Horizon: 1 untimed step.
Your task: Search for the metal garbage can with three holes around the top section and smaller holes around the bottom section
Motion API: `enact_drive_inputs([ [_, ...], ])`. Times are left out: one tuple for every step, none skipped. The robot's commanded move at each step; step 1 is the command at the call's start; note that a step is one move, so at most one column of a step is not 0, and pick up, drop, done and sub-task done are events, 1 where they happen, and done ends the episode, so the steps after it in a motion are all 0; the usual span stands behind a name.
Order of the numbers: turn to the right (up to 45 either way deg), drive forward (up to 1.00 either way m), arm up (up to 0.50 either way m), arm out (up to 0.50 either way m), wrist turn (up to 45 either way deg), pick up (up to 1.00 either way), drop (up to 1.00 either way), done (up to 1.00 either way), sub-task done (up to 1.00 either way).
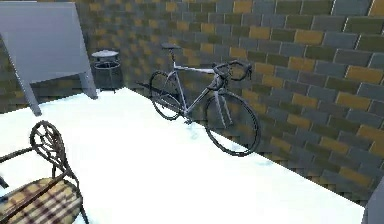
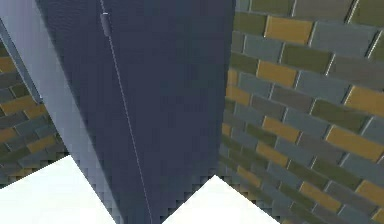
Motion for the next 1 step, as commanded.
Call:
enact_drive_inputs([
  [0.0,1.0,0.0,0.0,0.0,0.0,0.0,0.0,0.0],
])
